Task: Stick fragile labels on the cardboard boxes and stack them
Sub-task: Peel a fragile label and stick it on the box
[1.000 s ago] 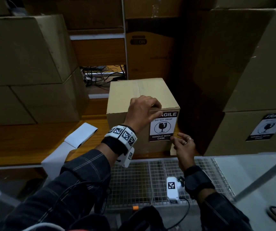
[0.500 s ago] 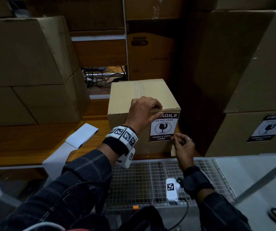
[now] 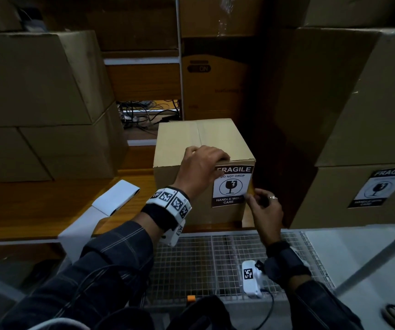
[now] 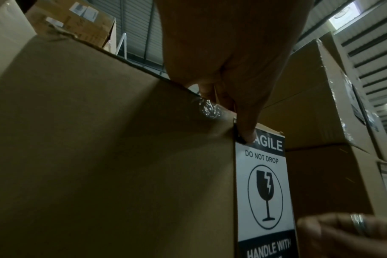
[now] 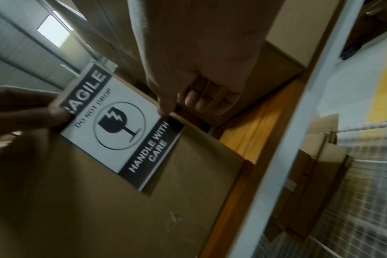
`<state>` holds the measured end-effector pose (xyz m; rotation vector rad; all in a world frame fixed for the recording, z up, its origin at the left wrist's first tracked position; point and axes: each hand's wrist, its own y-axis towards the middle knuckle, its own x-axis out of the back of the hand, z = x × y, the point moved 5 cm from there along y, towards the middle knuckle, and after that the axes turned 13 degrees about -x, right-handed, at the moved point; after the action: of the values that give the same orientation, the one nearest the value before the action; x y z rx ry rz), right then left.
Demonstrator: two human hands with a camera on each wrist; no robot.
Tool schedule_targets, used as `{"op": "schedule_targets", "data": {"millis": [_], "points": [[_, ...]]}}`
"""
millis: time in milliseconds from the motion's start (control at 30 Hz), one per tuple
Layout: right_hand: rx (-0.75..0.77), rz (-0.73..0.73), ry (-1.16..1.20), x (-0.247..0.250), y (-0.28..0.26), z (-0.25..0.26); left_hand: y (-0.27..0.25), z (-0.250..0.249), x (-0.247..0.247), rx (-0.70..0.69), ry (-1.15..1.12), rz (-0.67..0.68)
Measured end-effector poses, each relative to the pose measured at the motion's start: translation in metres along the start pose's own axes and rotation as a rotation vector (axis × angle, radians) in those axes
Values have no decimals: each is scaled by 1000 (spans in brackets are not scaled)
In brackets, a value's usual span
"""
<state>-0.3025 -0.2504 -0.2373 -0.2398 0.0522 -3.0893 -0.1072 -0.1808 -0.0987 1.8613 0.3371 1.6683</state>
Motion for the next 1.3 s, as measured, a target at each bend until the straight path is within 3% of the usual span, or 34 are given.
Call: {"op": "schedule_targets", "data": {"millis": [167, 333, 767, 900, 1000, 1067, 1167, 1233, 1300], "points": [[176, 53, -27, -4, 5, 65, -20, -8, -16, -94, 258, 89], [284, 78, -17, -7, 17, 98, -45, -9, -41, -46, 426, 84], [240, 156, -4, -1, 23, 80, -59, -11, -53, -95, 395, -24], [190, 158, -12, 2, 27, 58, -80, 1, -11, 32, 360, -184], [130, 263, 23, -4, 25, 40, -110, 25, 20, 220, 218, -404], [58, 346, 51, -9, 20, 29, -130, 43, 25, 432, -30, -464], [-44, 453, 1, -20, 10, 12, -151, 57, 0, 655, -474, -314], [-109, 470, -72, -26, 3, 4, -159, 55, -15, 650, -649, -198], [-96, 486, -87, -29, -6, 6, -165, 52, -21, 654, -668, -130]]}}
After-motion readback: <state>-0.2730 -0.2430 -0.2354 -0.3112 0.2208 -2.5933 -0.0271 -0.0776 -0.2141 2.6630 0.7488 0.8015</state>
